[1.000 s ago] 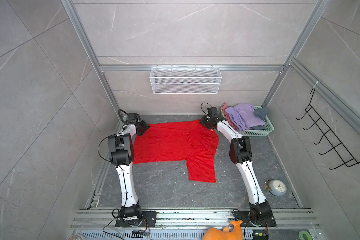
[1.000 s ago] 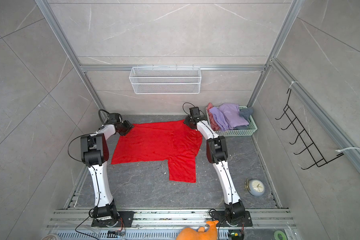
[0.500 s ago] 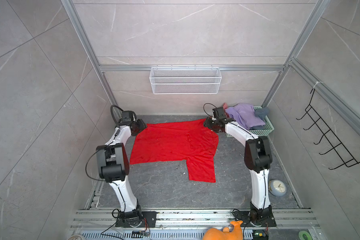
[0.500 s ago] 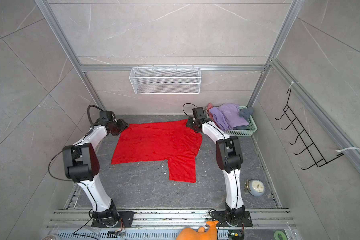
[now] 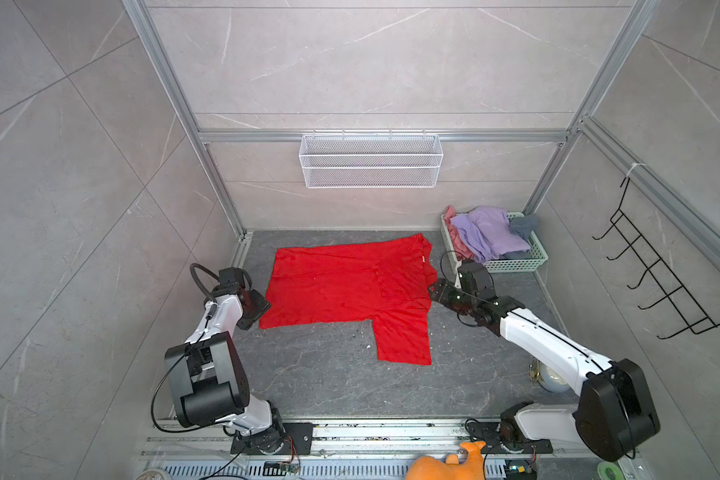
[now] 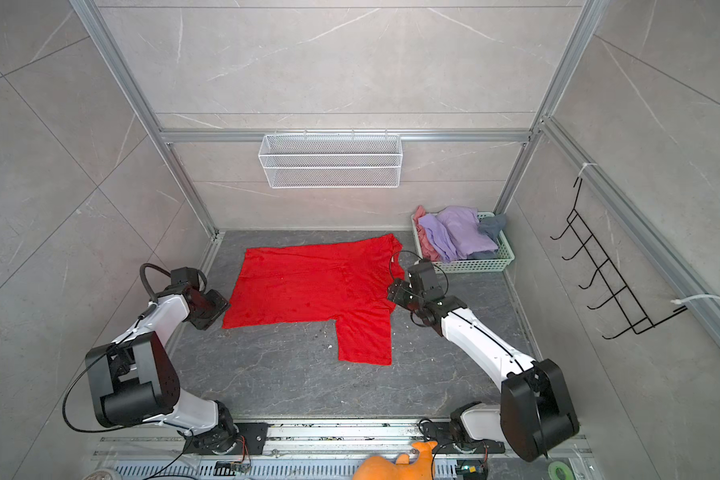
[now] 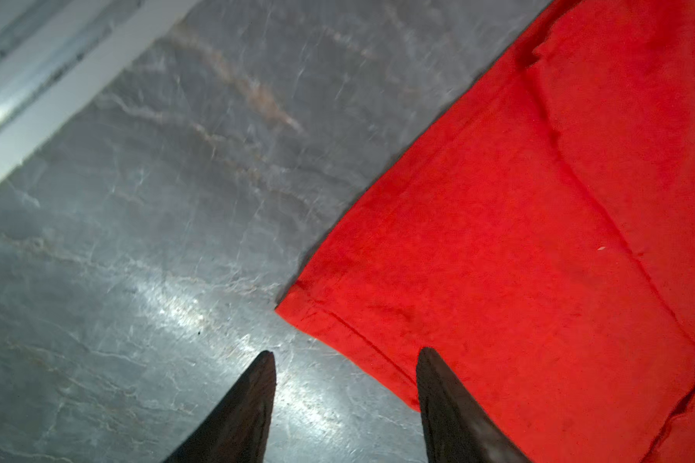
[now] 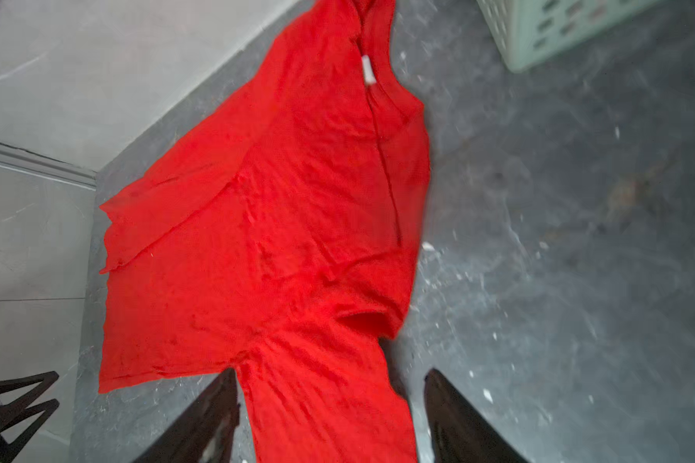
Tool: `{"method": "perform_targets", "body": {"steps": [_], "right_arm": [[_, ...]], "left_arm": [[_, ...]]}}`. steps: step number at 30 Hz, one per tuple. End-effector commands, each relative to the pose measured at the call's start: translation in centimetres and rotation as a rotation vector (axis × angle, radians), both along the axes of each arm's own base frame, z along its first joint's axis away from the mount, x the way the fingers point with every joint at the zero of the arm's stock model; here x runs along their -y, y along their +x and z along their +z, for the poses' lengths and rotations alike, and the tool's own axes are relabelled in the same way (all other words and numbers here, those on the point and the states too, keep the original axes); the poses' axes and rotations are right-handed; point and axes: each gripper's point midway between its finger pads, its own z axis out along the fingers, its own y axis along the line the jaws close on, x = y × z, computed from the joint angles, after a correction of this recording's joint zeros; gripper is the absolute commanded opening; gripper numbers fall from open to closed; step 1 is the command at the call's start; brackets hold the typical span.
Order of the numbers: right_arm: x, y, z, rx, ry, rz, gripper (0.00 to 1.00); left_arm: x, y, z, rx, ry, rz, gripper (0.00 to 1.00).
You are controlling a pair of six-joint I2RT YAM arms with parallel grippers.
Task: Fold and stack the t-shirts
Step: 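Release the right gripper and move it to the shirt's nearest hem corner, then grasp the near hem with the right gripper and fold it toward the collar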
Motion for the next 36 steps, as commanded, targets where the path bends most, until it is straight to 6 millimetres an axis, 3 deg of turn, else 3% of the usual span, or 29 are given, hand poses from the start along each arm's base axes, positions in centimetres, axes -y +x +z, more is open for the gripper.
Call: {"method": "perform_targets", "body": {"steps": [1, 3, 9, 16, 20, 28, 36], "right_arm": [[0.7, -2.5, -1.8, -0.051, 0.039, -0.057, 0.75], [1.2, -3.7, -3.0, -0.085, 0.036, -0.074, 0.75], [2.3, -5.9, -5.1, -0.149, 0.016, -0.106, 0.76], [2.9, -7.5, -6.0, -0.196, 0.007, -0.125, 0.76], [3.1, -8.2, -6.5, -0.227, -0.006, -0.122, 0.76], [2.3, -11.4, -8.7, -0.365, -0.036, -0.083, 0.76], [0.3, -15.0, -11.3, -0.484, -0.115, -0.033, 0.75]], "left_arm": [[0.6, 0.8, -0.7, 0.030, -0.067, 0.012, 0.56], [1.1, 0.9, -1.6, 0.019, -0.103, -0.001, 0.53], [0.3, 0.6, -3.1, -0.026, -0.070, 0.027, 0.53], [-0.3, -0.7, -4.9, -0.112, -0.036, 0.045, 0.51], [-0.2, -0.5, -5.9, -0.108, -0.046, 0.049, 0.50], [1.0, 1.1, -6.3, -0.048, -0.121, 0.005, 0.18], [2.0, 1.9, -4.0, 0.069, -0.160, -0.013, 0.04]]}}
